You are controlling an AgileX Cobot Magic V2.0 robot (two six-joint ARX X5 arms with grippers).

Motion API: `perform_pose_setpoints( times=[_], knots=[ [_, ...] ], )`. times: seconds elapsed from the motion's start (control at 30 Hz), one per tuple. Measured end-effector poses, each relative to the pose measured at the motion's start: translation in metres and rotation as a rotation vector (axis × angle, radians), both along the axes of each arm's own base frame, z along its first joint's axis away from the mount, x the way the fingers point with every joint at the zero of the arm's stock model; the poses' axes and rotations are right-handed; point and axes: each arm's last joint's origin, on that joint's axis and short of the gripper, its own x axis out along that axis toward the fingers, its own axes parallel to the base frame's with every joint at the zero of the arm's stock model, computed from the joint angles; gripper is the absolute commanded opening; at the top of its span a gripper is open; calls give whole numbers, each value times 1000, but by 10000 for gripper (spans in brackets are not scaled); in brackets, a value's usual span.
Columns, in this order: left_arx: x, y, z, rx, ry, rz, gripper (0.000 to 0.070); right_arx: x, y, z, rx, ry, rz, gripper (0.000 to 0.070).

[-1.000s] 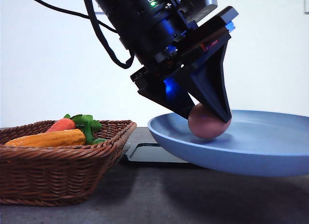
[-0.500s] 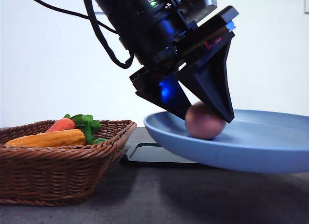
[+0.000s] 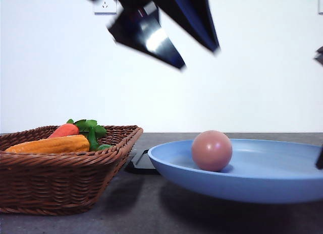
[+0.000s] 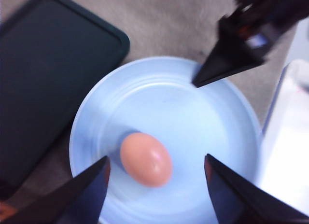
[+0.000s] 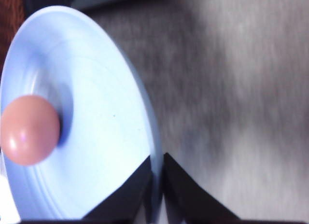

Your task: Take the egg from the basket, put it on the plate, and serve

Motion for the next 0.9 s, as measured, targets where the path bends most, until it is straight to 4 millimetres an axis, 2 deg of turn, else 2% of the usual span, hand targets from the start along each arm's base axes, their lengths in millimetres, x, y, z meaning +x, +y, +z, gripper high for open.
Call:
perform_pose_setpoints(
  times=[0.3, 0.5, 0.73, 0.9],
  knots=[
    [-34, 64, 64, -140, -166, 99, 403, 64, 1, 7, -4, -20, -17, 0],
    [-63, 110, 95, -244, -302, 195, 403, 119, -3, 9, -12, -27, -30, 0],
    [-90, 148, 114, -350, -412, 273, 403, 172, -3, 6, -12, -41, -42, 0],
    [-99, 163, 118, -382, -453, 319, 403, 184, -3, -6, -14, -14, -42, 0]
  ],
)
